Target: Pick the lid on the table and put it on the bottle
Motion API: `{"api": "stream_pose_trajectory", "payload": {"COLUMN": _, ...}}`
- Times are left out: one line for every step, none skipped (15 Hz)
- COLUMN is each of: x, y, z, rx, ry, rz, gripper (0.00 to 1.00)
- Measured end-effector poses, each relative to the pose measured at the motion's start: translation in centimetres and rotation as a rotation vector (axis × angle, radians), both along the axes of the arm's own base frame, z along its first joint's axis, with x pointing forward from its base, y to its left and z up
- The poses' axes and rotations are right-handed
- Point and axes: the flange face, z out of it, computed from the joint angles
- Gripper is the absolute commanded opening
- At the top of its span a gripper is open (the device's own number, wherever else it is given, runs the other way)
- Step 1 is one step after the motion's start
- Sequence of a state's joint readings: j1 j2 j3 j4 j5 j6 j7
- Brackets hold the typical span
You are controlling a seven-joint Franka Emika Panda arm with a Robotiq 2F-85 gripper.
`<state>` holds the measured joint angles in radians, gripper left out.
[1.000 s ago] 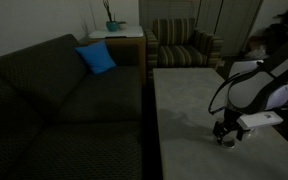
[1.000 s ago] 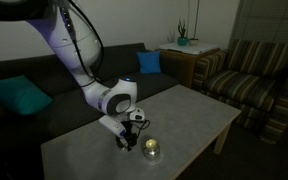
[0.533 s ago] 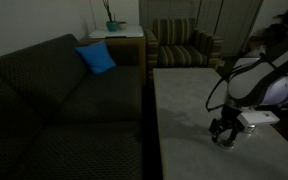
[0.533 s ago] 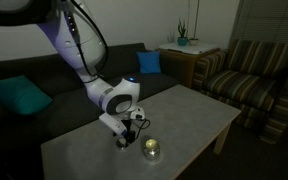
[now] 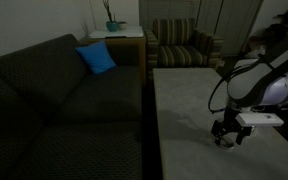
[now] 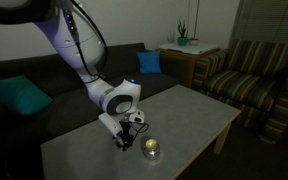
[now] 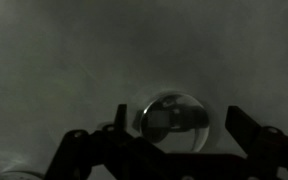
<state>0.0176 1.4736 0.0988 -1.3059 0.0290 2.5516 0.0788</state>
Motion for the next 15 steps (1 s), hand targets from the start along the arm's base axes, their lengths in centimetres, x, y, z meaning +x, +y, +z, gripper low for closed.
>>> {"api": "stream_pose_trajectory", "payload": {"x": -0.1, "y": 0.0, "z": 0.0, "rx": -0.009, "ry": 0.011, "rz": -0.018, "gripper": 1.00}}
{"api": "stream_pose_trajectory", "payload": {"x": -0.1, "y": 0.0, "z": -0.1, "rx": -0.015, "ry": 0.019, "rz": -0.037, "gripper": 1.00}}
{"api": "stream_pose_trajectory", "payload": {"x": -0.1, "y": 0.0, "z": -0.1, "rx": -0.021, "ry": 0.029, "rz": -0.051, "gripper": 1.00}}
{"api": "stream_pose_trajectory", "payload": {"x": -0.2, "y": 0.1, "z": 0.0, "rx": -0.024, "ry": 0.043, "rz": -0.059, "gripper": 1.00}}
{"api": "stream_pose_trajectory", "payload": {"x": -0.1, "y": 0.1, "z": 0.0, "rx": -0.025, "ry": 0.043, "rz": -0.058, "gripper": 1.00}}
{"api": "stream_pose_trajectory", "payload": {"x": -0.1, "y": 0.2, "z": 0.0, "rx": -0.025, "ry": 0.042, "rz": -0.058, "gripper": 1.00}}
{"api": "stream_pose_trajectory", "payload": {"x": -0.1, "y": 0.2, "z": 0.0, "rx": -0.025, "ry": 0.042, "rz": -0.057, "gripper": 1.00}}
{"api": "stream_pose_trajectory", "payload": {"x": -0.1, "y": 0.2, "z": 0.0, "rx": -0.025, "ry": 0.042, "rz": -0.057, "gripper": 1.00}}
{"api": "stream_pose_trajectory", "payload": {"x": -0.1, "y": 0.2, "z": 0.0, "rx": -0.025, "ry": 0.042, "rz": -0.057, "gripper": 1.00}}
{"api": "stream_pose_trajectory", "payload": {"x": -0.1, "y": 0.2, "z": 0.0, "rx": -0.025, "ry": 0.042, "rz": -0.057, "gripper": 1.00}}
{"api": "stream_pose_trajectory", "payload": {"x": 0.0, "y": 0.2, "z": 0.1, "rx": -0.028, "ry": 0.034, "rz": -0.071, "gripper": 1.00}}
{"api": "stream_pose_trajectory", "payload": {"x": 0.2, "y": 0.2, "z": 0.2, "rx": -0.034, "ry": 0.019, "rz": -0.092, "gripper": 1.00}}
{"api": "stream_pose_trajectory", "payload": {"x": 0.5, "y": 0.2, "z": 0.3, "rx": -0.044, "ry": -0.001, "rz": -0.112, "gripper": 1.00}}
{"api": "stream_pose_trajectory", "payload": {"x": 0.7, "y": 0.2, "z": 0.4, "rx": -0.059, "ry": -0.023, "rz": -0.130, "gripper": 1.00}}
{"api": "stream_pose_trajectory", "payload": {"x": 1.0, "y": 0.3, "z": 0.5, "rx": -0.075, "ry": -0.051, "rz": -0.147, "gripper": 1.00}}
